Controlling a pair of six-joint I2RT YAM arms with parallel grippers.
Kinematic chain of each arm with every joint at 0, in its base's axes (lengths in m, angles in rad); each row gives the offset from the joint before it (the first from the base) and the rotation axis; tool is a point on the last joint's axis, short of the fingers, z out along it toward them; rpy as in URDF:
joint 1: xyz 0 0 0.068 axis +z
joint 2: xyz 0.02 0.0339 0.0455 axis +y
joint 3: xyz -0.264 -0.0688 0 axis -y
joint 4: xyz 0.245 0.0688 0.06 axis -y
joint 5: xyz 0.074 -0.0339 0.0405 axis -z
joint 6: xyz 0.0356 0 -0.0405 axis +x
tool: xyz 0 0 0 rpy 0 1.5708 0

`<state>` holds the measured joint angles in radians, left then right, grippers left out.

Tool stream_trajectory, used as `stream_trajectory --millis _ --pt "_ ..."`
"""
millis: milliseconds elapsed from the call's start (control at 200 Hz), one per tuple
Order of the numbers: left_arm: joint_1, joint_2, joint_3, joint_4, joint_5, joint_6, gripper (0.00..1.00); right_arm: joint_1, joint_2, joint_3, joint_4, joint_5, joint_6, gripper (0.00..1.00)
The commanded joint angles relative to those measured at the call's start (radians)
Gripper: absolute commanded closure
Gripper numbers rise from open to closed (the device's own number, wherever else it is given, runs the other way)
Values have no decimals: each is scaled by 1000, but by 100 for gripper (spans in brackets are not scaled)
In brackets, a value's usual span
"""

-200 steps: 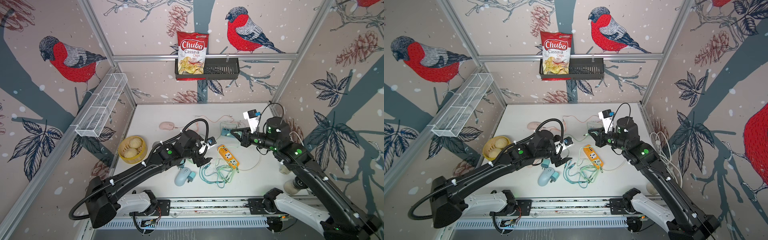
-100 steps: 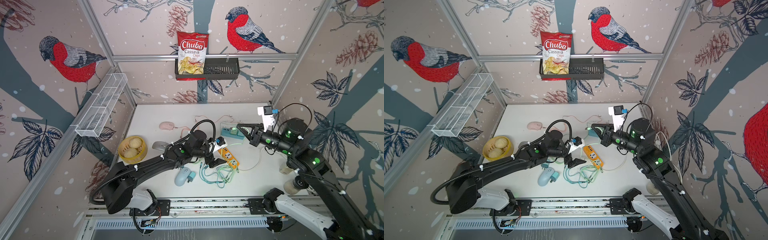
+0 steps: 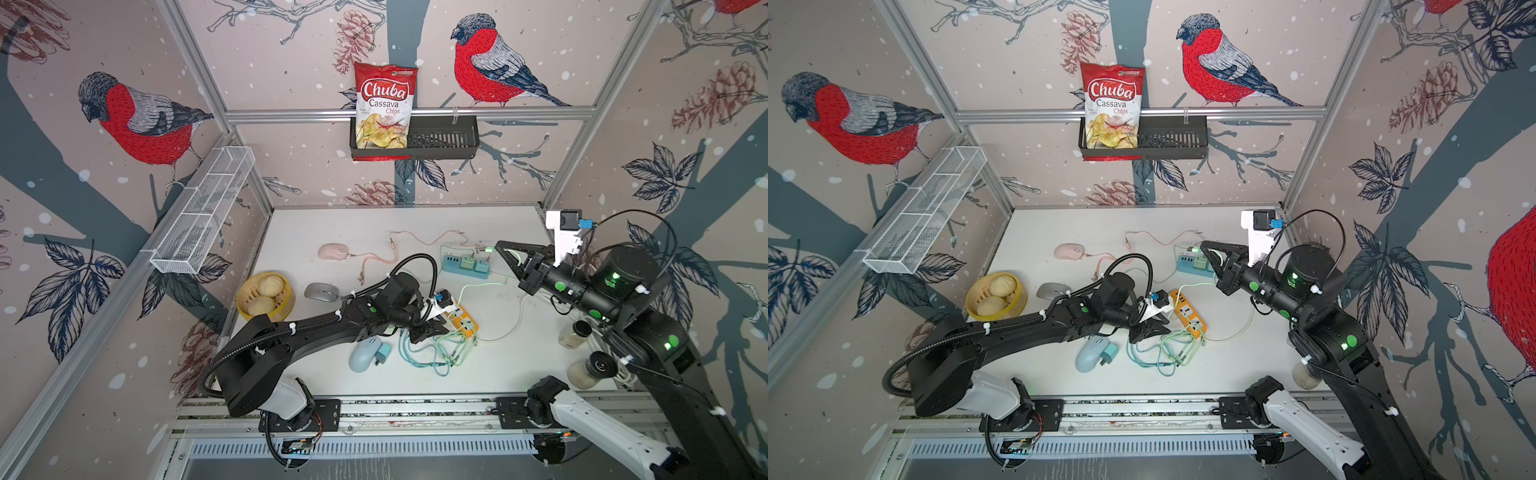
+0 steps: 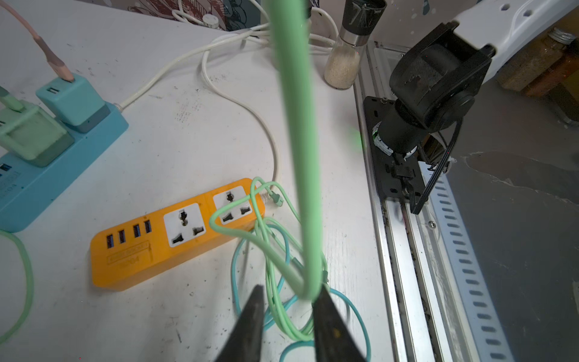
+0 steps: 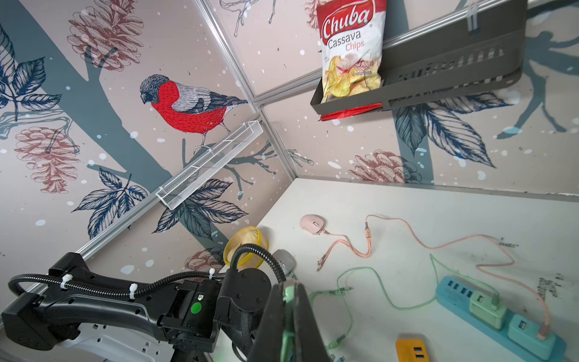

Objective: Unplug the wireless mouse
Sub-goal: Adjust the power cord.

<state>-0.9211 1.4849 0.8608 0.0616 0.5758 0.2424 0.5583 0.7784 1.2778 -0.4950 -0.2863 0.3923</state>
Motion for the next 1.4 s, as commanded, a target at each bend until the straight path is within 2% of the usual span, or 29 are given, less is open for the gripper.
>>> stream_trajectory --millis 0,45,105,135,185,240,290,330,360,405,410,515,590,676,696,751,801,856,911,956,1061,1181,1291,1396 --pt "-1 -2 6 86 20 -15 100 2 -1 -2 -24 44 -18 100" --pt "-1 -6 10 109 4 -26 99 1 -4 -13 -21 40 -14 100" --pt "-2 -10 26 120 -31 -34 64 2 -7 -23 -18 36 -7 100" --pt "-2 -11 31 126 -46 -34 53 2 -7 -27 -17 34 -3 100" --pt "-2 -17 31 148 -51 -32 49 2 -10 -34 -13 30 1 100" --pt "-2 -18 30 171 -41 -33 48 2 -13 -38 -11 29 3 100" --pt "-2 -15 33 185 -42 -42 49 2 -13 -39 -14 27 5 100" --pt "-4 -11 34 195 -44 -47 54 1 -14 -39 -16 27 5 100" --pt "-4 -8 34 199 -40 -48 67 2 -14 -40 -17 27 4 100" --pt "-4 -1 37 195 -34 -42 100 1 -16 -37 -20 31 2 100" --pt "-4 0 38 193 -34 -41 100 1 -16 -38 -20 30 2 100" --pt "-4 7 56 129 -16 -10 100 1 -17 -23 -42 55 -13 100" --pt "-4 -16 65 70 -53 13 100 2 -15 -8 -81 112 -40 100" --pt "-4 -72 112 -58 -164 75 100 2 9 6 -180 294 -64 99" --pt "-4 -88 129 -91 -190 89 100 2 17 4 -202 337 -65 92" --pt "-4 -129 214 -169 -259 121 100 1 31 -17 -235 415 -71 59" --pt "-4 -155 310 -230 -305 146 100 2 24 -53 -229 432 -72 47" --pt "-4 -165 439 -289 -341 166 100 3 5 -91 -201 408 -76 43" --pt "-4 -156 575 -348 -383 176 100 3 -17 -114 -160 324 -100 52" --pt "-5 -137 684 -400 -416 185 100 5 -28 -121 -141 278 -111 54" --pt "-9 -99 870 -490 -459 199 100 10 -29 -124 -123 146 -153 48" --pt "-9 -111 911 -472 -427 210 100 42 -36 -154 -48 -1 -167 32" --pt "-10 -126 929 -456 -416 201 100 105 -10 -123 -11 37 -187 26" --pt "-10 -150 930 -433 -409 201 100 175 70 -79 -1 55 -222 26"
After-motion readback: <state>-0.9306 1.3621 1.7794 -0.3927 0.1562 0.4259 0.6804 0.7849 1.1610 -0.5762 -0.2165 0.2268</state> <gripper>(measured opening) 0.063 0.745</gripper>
